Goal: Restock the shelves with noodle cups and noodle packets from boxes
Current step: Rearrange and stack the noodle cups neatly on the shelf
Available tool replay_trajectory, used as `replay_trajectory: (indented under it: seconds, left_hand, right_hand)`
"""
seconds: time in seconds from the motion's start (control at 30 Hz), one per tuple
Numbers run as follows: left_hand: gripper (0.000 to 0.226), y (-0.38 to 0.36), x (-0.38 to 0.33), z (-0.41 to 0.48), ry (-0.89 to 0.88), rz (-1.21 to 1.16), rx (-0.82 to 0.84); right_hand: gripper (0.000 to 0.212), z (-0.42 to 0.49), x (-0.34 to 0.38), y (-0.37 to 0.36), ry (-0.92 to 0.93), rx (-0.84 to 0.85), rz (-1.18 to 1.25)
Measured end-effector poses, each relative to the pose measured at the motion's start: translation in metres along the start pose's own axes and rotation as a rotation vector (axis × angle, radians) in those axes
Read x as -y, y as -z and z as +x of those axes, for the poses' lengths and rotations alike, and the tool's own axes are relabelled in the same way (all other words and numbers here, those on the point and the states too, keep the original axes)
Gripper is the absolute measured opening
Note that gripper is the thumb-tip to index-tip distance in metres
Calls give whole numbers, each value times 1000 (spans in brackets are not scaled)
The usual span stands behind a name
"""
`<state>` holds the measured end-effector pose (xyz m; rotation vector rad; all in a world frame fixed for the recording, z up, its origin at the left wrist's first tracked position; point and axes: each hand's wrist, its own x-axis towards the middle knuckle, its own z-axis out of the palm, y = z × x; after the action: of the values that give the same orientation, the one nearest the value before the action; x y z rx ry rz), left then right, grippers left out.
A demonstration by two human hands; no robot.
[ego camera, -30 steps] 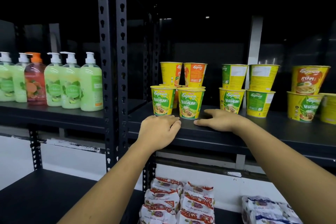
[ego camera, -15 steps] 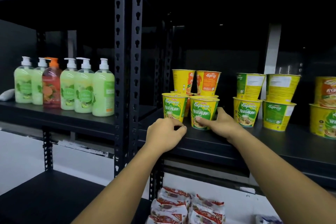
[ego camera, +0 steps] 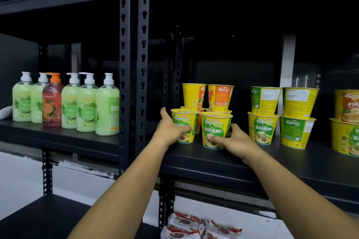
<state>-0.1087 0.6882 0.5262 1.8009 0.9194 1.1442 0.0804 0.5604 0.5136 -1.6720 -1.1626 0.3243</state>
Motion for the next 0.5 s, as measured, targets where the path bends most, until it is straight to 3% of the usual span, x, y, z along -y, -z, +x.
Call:
replay_trajectory:
  seconds: [0.23,0.37,0.5]
  left_hand:
    - [128,-6,15,11,-186,-12,27]
    - [97,-4,5,13,-368,240,-41]
    - [72,-2,1,21,-355,335,-4]
  right_hand:
    - [79,2,0,-1,-1,1,10]
    - [79,2,1,-1,-6,-1,5]
    - [78,3,-1,-1,-3,-4,8]
